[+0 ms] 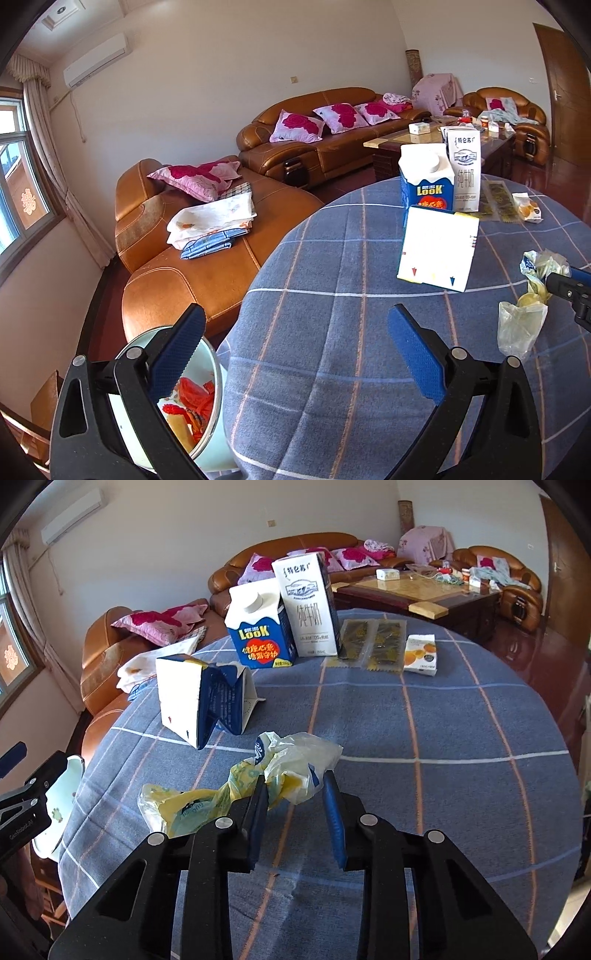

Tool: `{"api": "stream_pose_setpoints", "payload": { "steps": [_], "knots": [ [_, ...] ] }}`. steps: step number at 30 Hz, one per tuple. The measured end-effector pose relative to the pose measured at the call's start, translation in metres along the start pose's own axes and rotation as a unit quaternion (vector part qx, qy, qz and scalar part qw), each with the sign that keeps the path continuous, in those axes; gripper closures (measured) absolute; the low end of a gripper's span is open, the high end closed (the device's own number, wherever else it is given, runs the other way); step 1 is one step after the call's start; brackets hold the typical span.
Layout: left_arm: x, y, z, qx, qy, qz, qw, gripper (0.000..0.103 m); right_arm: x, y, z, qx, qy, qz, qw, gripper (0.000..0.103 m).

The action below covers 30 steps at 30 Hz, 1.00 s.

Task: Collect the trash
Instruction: 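Grasp the clear-and-yellow plastic bag with the right gripper, then grasp the white tissue box with the left gripper while the right gripper holds the plastic bag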

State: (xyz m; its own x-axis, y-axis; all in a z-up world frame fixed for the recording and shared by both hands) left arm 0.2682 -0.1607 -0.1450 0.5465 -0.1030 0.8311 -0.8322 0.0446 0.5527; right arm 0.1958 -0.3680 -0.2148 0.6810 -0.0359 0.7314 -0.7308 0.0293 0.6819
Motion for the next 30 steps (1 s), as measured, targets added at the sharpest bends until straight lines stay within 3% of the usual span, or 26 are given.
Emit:
{"api": "stream_pose_setpoints", "payload": {
  "steps": [6, 15, 27, 28, 30],
  "knots": [
    [0.005, -0.014, 0.051, -0.049, -0.024, 0.004, 0.9985, 0.006, 0.005, 0.006, 0.045, -0.055, -0.015, 0.01, 0.998, 0.073],
    [0.01, -0.03, 0.108, -0.122, -0.061, 0.0, 0.9906, 0.006, -0.001, 0.003, 0.087, -0.083, -0.042, 0.008, 0.996, 0.073],
    [0.008, -0.073, 0.123, -0.123, -0.076, -0.023, 0.9892, 0.006, 0.003, -0.003, 0.08, -0.085, -0.018, 0.002, 0.996, 0.073],
    [0.006, -0.074, 0.123, -0.125, -0.073, -0.027, 0.9891, 0.007, 0.003, -0.003, 0.079, -0.084, -0.017, 0.0, 0.996, 0.073],
    [0.003, -0.076, 0.124, -0.131, -0.074, -0.036, 0.988, 0.029, 0.003, -0.005, 0.078, -0.084, -0.015, -0.002, 0.996, 0.073]
  ]
}}
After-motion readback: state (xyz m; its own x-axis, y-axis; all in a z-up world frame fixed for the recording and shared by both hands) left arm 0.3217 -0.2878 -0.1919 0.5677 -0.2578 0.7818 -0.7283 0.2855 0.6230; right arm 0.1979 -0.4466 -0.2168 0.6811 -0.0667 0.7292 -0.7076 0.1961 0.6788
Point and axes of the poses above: each gripper's, at about its wrist camera, not at the fingertips, and y roughly against the way its jaws point, z to its right, x to its top, the point moved 9 cm from there along -y, roughly the way its jaws point, and after that the axes turned 15 degrees about y, right-handed, at the moved point
